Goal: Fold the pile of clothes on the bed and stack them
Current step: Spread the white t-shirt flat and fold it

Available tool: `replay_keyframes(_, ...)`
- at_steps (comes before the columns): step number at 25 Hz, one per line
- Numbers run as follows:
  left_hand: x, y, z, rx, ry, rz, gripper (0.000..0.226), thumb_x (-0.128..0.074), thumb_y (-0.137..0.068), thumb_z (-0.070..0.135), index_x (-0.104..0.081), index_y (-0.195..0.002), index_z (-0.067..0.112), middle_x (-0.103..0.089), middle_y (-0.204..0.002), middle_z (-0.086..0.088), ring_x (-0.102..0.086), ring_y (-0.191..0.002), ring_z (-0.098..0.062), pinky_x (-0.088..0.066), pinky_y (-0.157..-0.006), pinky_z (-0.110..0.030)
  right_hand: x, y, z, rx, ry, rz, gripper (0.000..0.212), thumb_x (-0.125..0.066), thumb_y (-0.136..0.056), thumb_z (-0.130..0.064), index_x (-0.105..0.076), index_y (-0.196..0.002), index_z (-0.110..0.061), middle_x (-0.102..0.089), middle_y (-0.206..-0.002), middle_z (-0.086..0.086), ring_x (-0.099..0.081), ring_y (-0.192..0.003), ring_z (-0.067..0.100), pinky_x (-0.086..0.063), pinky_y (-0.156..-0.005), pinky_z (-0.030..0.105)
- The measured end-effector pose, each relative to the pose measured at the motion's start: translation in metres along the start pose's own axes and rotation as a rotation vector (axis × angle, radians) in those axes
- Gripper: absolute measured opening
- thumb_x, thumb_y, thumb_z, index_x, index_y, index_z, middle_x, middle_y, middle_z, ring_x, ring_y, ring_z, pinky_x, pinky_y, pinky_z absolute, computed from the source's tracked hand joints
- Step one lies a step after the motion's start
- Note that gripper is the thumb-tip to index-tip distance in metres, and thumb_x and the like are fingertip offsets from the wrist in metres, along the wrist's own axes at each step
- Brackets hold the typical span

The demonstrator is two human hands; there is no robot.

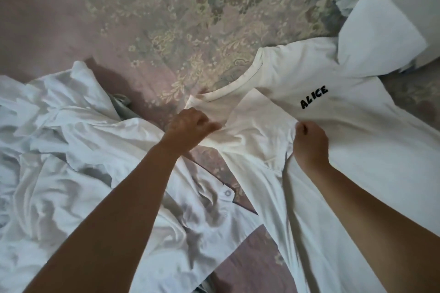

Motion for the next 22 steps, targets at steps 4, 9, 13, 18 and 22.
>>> replay_keyframes(4, 0.0, 0.003, -0.026, -0.332, -0.349, -0.14, 0.078, -0.075, -0.052, 0.06, -0.064, -0.115, 0.014, -0.058, -0.113, -0.009, -0.052, -0.109, -0.029, -0.036, -0.097, -0.043, -0.021, -0.02, -0.029, 0.263, 0.079, -0.154, 0.036, -0.058, -0.091, -0.021, -0.052, -0.122, -0.003, -0.056, -0.119, 0.016, -0.052, -0.11, 0.032, -0.04, -0.095, 0.038)
replay_keyframes(9, 0.006, -0.007, -0.034, -0.448, -0.193, -0.003, 0.034, -0.077, -0.068, 0.013, -0.069, -0.1, 0.006, -0.07, -0.098, -0.01, -0.067, -0.091, -0.029, -0.052, -0.084, -0.039, -0.038, -0.042, -0.053, 0.18, 0.101, -0.249, 0.041, -0.071, -0.082, -0.034, -0.051, -0.107, -0.008, -0.053, -0.093, 0.001, -0.05, -0.087, 0.018, -0.037, -0.072, 0.029)
replay_keyframes(13, 0.014, -0.018, -0.039, -0.011, 0.113, 0.002, 0.014, -0.067, -0.085, 0.015, -0.068, -0.096, 0.006, -0.065, -0.091, -0.005, -0.057, -0.085, -0.018, -0.04, -0.079, -0.026, -0.027, -0.05, -0.06, 0.312, 0.139, -0.135, 0.019, -0.057, -0.092, -0.026, -0.055, -0.101, -0.009, -0.055, -0.084, 0.002, -0.053, -0.088, 0.026, -0.028, -0.066, 0.027)
replay_keyframes(18, 0.013, -0.032, -0.04, 0.072, -0.135, 0.099, 0.025, -0.048, -0.097, 0.025, -0.067, -0.109, 0.013, -0.068, -0.102, -0.011, -0.059, -0.097, -0.025, -0.034, -0.093, -0.031, -0.025, -0.073, -0.063, 0.34, 0.299, -0.01, 0.029, -0.039, -0.101, -0.028, -0.042, -0.117, -0.003, -0.061, -0.102, 0.024, -0.055, -0.1, 0.041, -0.029, -0.068, 0.034)
replay_keyframes(22, -0.005, -0.026, -0.031, 0.017, -0.734, 0.115, 0.034, -0.033, -0.103, 0.027, -0.055, -0.118, 0.007, -0.064, -0.11, -0.012, -0.057, -0.101, -0.03, -0.032, -0.094, -0.037, -0.028, -0.082, -0.066, 0.459, 0.591, 0.001, 0.036, -0.027, -0.103, -0.031, -0.036, -0.124, -0.003, -0.061, -0.1, 0.023, -0.058, -0.094, 0.04, -0.031, -0.066, 0.038)
Point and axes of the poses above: each hand's wrist, its own y-axis away from the middle knuckle, its own x-axis out of the back of the hand, z = x × y, the point moved 2 cm from there along -y, towards the middle knuckle
